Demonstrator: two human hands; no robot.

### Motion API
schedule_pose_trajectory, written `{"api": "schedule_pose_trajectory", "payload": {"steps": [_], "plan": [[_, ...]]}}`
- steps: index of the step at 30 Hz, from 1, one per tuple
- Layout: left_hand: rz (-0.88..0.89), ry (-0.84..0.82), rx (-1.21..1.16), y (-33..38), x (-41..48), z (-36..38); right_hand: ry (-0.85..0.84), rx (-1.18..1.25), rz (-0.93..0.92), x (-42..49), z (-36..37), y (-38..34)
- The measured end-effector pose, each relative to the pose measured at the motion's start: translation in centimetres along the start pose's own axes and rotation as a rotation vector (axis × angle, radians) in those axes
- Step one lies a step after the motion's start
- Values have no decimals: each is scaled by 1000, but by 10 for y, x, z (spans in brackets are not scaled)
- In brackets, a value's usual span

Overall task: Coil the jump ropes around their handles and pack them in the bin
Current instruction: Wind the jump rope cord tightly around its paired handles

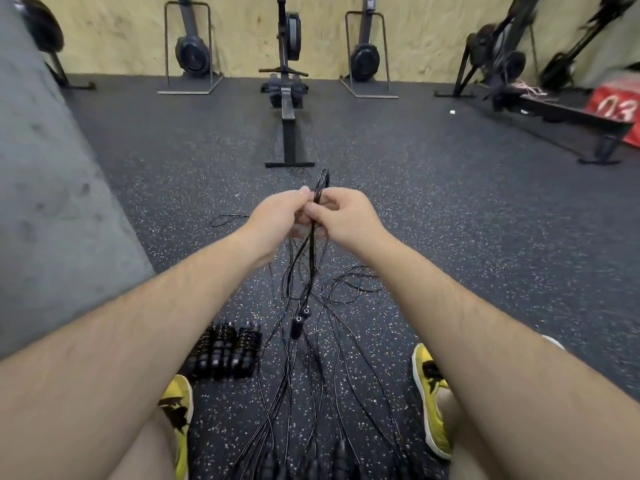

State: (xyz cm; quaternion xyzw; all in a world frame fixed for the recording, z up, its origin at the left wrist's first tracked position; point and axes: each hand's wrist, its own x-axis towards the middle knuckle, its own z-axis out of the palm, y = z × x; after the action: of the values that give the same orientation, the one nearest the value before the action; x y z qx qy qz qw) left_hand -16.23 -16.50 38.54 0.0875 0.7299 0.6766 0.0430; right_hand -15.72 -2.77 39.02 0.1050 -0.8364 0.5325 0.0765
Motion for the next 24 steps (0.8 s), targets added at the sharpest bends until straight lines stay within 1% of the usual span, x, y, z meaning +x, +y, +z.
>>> {"api": "schedule_pose_trajectory", "payload": {"steps": [3,4,5,6,8,9,10,13,14,16,17,18,19,22,24], "plan": [[-85,-135,-163,-5,-2,-4,59,116,37,6,-1,-1],[-114,-168,-129,-7,-3,-5,74,146,46,8,-2,-1],[-132,-199,-73,-11,-1,-5,82,187,47,8,-4,-3],[-142,-210,81,-14,-2,-5,83,229,49,8,-6,-4],[-101,-221,386,-22,-3,-3,83,278,46,7,-9,-6],[-58,-205,466,-27,-3,-1,81,282,52,7,-10,-5],[-26,-178,491,-24,-6,1,72,273,66,6,-12,-4],[63,-42,468,-14,-3,2,-16,181,151,0,-19,-3],[97,-4,460,-8,-2,2,-78,99,185,-4,-22,-1],[135,37,396,-2,3,0,-253,-136,220,-16,-24,3],[140,43,348,0,4,-1,-334,-223,223,-21,-22,7],[144,44,317,3,2,-1,-377,-264,220,-26,-18,10],[156,44,299,4,2,-1,-375,-279,210,-28,-14,14],[156,37,279,9,-1,-4,-261,-326,159,-27,-11,16],[114,-3,240,10,-3,-6,-194,-244,142,-25,-12,13]]}}
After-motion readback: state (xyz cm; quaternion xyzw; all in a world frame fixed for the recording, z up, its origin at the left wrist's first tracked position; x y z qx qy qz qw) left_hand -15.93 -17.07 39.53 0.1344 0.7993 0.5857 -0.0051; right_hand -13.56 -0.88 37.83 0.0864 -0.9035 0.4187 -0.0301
